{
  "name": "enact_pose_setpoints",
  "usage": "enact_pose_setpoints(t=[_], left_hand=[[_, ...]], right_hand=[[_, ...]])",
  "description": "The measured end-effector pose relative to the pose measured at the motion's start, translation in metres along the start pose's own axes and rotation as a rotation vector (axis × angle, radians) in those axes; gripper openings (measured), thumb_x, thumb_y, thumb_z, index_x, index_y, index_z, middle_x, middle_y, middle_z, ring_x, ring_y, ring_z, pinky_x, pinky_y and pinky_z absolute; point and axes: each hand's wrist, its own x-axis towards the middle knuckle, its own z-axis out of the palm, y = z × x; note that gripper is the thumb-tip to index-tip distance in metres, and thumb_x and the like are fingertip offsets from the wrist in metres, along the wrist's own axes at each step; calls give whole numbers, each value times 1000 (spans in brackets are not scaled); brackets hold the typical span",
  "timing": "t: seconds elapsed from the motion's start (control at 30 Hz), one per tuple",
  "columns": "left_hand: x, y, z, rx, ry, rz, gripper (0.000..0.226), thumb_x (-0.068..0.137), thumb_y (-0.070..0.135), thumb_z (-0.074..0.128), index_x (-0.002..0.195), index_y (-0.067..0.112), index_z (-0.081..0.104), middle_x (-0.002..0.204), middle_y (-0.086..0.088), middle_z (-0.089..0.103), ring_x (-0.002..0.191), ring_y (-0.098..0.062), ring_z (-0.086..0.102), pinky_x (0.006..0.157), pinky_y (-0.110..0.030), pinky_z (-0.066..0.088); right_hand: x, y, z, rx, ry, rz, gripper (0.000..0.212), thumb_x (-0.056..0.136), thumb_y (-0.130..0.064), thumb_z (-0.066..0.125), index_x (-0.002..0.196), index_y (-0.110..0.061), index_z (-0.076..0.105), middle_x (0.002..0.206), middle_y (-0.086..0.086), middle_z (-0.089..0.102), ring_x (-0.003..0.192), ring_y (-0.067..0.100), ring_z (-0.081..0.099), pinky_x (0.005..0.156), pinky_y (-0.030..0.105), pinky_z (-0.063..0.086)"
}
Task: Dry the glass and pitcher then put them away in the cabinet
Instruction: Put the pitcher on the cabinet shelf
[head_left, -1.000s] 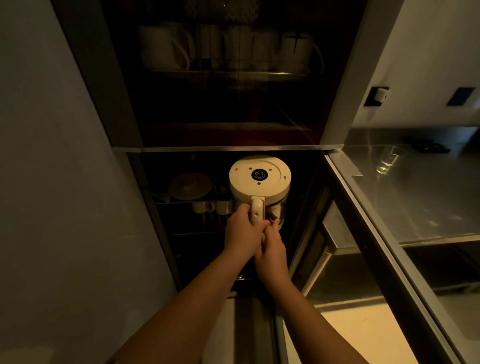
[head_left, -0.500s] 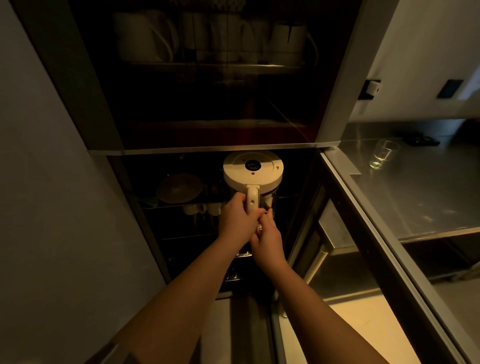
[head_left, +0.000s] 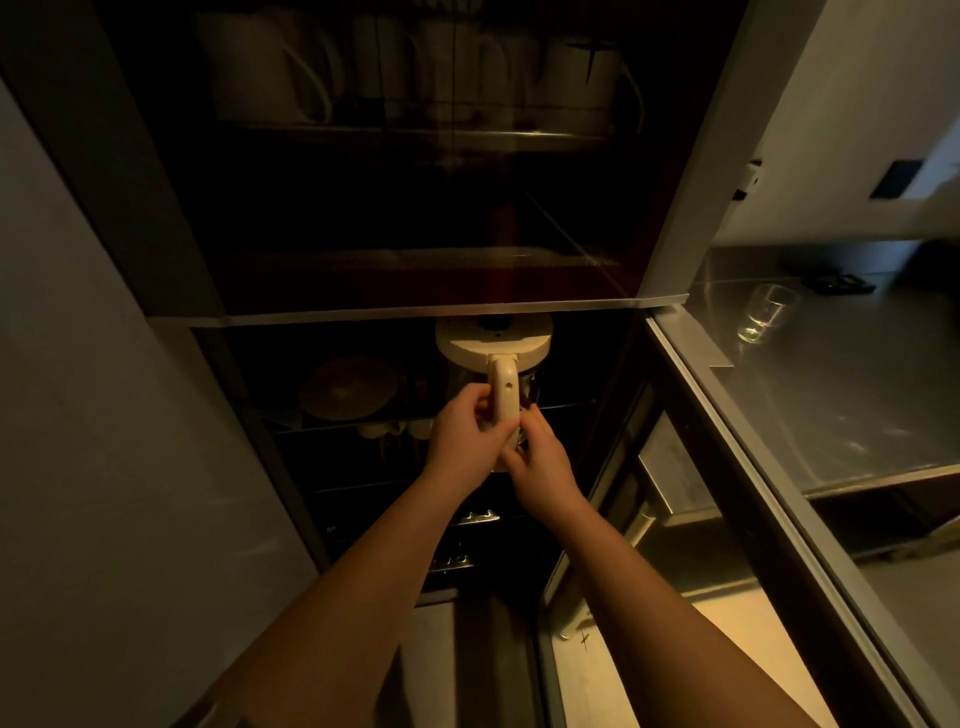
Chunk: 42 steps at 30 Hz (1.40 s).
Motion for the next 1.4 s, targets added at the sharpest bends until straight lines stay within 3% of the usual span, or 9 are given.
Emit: enact_pose_setpoints(t=[0.1, 0.27, 0.4, 0.47, 0.63, 0.87, 1.07, 1.2, 1.4], left_hand=[[1, -8, 2, -2, 24, 30, 38, 87, 14, 67, 123, 20, 55, 118, 8, 55, 110, -9, 56, 72, -14, 48], [3, -19, 4, 252, 108, 116, 69, 88, 19, 65, 146, 29, 30, 155, 5, 14, 132, -7, 27, 92, -9, 31], [16, -23, 6, 325, 8, 47, 87, 91, 23, 61, 151, 39, 0, 160, 6, -14, 147, -25, 11, 99, -28, 36], [23, -24, 9, 312, -14, 6, 86, 93, 23, 59, 151, 38, -2, 161, 3, -14, 146, -27, 16, 96, -27, 38], [35, -30, 20, 303, -40, -49, 77, 95, 22, 56, 153, 30, 6, 161, 1, -8, 146, -27, 16, 110, -38, 33], [46, -56, 31, 358, -120, -22, 76, 92, 12, 57, 152, 34, 16, 160, 5, 4, 143, -25, 26, 109, -39, 40], [45, -74, 50, 442, -172, 23, 74, 97, 23, 53, 151, 40, 6, 160, 8, -11, 148, -24, -2, 119, -46, 16], [52, -76, 53, 700, -162, 78, 77, 94, 18, 51, 152, 38, 4, 161, -1, -12, 146, -28, -17, 116, -48, -11], [59, -78, 52, 888, -136, 153, 79, 91, 18, 52, 152, 36, 5, 161, -6, 0, 147, -31, -4, 116, -54, -8]], right_hand=[[13, 1, -5, -30, 6, 24, 32, 90, -27, 59, 117, -39, 50, 144, 6, 43, 135, 26, 40, 103, 50, 45], [28, 3, -19, -91, -9, 28, 49, 89, -23, 61, 134, -27, 43, 145, 4, 42, 134, 24, 42, 102, 50, 46], [39, 3, -26, -112, 24, 23, 50, 92, -21, 59, 139, -22, 41, 141, 3, 45, 125, 20, 48, 96, 34, 49], [44, 1, -28, -119, 63, 8, 48, 94, -20, 56, 139, -18, 42, 136, 2, 44, 117, 13, 47, 89, 20, 43], [61, -7, -29, -132, 121, -5, 41, 96, -19, 53, 136, -14, 46, 132, 7, 43, 105, 8, 44, 91, 23, 39], [71, 3, -18, -80, 288, -9, 43, 94, -19, 57, 135, -15, 45, 126, 2, 50, 109, 10, 52, 82, 15, 39], [45, 22, 1, -117, 331, -171, 49, 94, -12, 52, 139, -27, 40, 141, -2, 39, 106, -3, 50, 79, 7, 40], [43, 37, -7, -330, 277, -227, 48, 92, -23, 39, 140, -30, 42, 156, 2, 22, 133, 19, 38, 99, 28, 45], [55, 43, -22, -666, 178, -90, 66, 93, -7, 49, 150, -30, 23, 160, 6, 0, 135, 27, 36, 99, 34, 47]])
